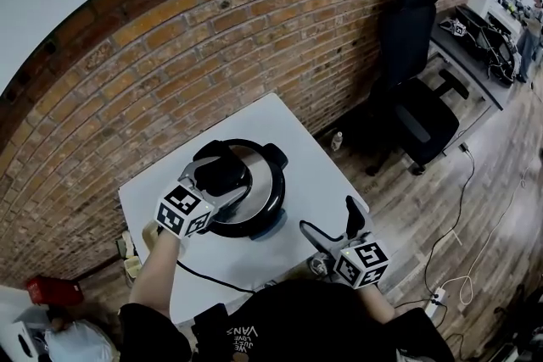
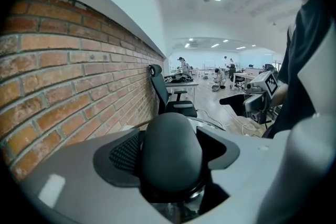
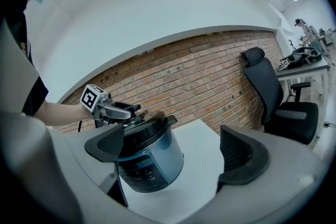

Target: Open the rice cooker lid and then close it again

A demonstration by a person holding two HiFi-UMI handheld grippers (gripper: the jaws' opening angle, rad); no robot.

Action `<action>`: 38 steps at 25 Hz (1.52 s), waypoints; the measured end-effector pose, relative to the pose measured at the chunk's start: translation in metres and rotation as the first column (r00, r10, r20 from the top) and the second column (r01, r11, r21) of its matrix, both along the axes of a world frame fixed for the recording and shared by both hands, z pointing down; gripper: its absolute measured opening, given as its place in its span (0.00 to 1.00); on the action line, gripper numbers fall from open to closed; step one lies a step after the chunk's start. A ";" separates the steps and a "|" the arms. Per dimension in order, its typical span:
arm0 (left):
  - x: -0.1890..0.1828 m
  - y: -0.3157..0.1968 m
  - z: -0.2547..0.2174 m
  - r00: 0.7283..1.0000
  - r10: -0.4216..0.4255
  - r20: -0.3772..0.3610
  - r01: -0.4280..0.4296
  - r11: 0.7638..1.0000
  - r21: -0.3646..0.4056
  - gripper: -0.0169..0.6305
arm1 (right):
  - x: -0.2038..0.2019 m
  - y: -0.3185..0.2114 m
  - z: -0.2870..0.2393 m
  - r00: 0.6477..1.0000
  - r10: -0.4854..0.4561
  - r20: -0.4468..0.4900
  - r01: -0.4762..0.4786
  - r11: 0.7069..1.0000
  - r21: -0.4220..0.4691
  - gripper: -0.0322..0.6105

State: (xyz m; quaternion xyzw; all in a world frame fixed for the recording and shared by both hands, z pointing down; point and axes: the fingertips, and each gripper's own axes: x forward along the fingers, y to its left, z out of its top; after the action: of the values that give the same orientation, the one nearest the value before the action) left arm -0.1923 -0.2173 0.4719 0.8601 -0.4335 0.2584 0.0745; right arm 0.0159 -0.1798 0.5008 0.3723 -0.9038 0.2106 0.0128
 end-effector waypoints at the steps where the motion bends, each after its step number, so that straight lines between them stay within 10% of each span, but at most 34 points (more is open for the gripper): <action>1: 0.000 0.000 0.000 1.000 0.009 0.007 -0.009 1.000 -0.007 0.54 | -0.002 0.000 0.001 1.000 -0.004 0.000 0.004 1.000 -0.002 0.93; 25: 0.002 0.001 -0.001 0.995 0.101 0.010 -0.101 0.995 -0.012 0.47 | -0.010 0.028 0.001 0.996 0.090 -0.017 -0.090 0.996 -0.005 0.92; 38: 0.010 0.010 -0.002 0.921 0.389 0.025 -0.389 0.921 -0.001 0.46 | -0.012 0.072 0.008 0.980 0.185 -0.068 -0.186 0.982 -0.014 0.92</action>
State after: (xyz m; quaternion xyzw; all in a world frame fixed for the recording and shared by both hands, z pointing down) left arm -0.1821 -0.2077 0.4694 0.9259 -0.2555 0.2777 0.0146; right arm 0.0041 -0.1080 0.5087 0.4615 -0.8622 0.2074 0.0268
